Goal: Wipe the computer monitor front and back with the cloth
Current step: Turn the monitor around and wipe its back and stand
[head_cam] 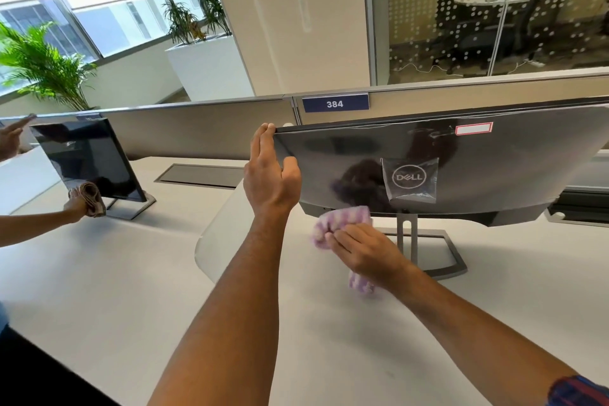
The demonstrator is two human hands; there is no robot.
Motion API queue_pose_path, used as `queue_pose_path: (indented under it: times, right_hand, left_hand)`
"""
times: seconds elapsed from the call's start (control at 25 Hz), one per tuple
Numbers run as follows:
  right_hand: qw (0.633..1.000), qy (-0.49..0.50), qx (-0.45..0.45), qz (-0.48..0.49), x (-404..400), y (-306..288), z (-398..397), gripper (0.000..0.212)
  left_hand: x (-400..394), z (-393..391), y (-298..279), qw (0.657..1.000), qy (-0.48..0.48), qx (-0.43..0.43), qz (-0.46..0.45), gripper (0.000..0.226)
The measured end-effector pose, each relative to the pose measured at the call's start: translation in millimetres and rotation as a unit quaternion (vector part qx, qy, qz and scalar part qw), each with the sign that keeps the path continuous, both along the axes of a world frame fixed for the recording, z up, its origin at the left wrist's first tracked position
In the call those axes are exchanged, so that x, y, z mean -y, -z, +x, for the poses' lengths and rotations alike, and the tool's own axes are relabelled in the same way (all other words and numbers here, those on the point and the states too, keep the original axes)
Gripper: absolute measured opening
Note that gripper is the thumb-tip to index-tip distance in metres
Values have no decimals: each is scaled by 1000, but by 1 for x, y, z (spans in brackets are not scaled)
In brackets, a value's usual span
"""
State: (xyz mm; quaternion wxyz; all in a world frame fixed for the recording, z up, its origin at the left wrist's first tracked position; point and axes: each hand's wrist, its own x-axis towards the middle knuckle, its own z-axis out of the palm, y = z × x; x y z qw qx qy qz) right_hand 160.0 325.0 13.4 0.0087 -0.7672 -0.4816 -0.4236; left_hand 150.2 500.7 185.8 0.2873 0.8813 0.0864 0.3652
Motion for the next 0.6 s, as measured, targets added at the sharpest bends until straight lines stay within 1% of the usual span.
queue_pose_path:
  times: [0.04,0.08,0.12,0.2,0.24,0.36,0.4,0.44,0.52,0.56,0.6]
  right_hand:
    - [1000,-14,19,1,-4,-8,-3,30]
    - [999,-7,30,20,-6,-15,0,33]
    - [998,19,29,54,-7,-24,6,35]
    - [990,82,-10,112,-4,-25,20,41]
    - [989,103,-36,102,0,-18,24,43]
    - [986,137,-93,5,14,19,27,48]
    - [980,155,-121,-9,19,26,29,48]
    - [972,180,-146,-21,22,25,30,42]
    - [970,197,-140,-32,24,24,36,23]
    - [972,196,-122,-38,23,27,39,19]
    - [971,200,-122,-48,22,26,38,20]
  left_hand:
    - [1,-1,-1,1000,-4,0,0,65]
    - [3,-1,-1,1000,-8,0,-1,66]
    - [3,-1,-1,1000,-9,0,1,66]
    - [4,0,-1,1000,-10,-1,6,66]
    - [5,0,0,1000,-10,-1,6,65]
    - [3,2,2,1000,-9,1,7,64]
    - [2,2,3,1000,-10,3,8,64]
    - [2,2,4,1000,-10,5,8,64]
    - [1,4,5,1000,-11,9,6,64]
    - [2,5,6,1000,-11,10,3,64]
    - [2,5,6,1000,-12,11,-1,64]
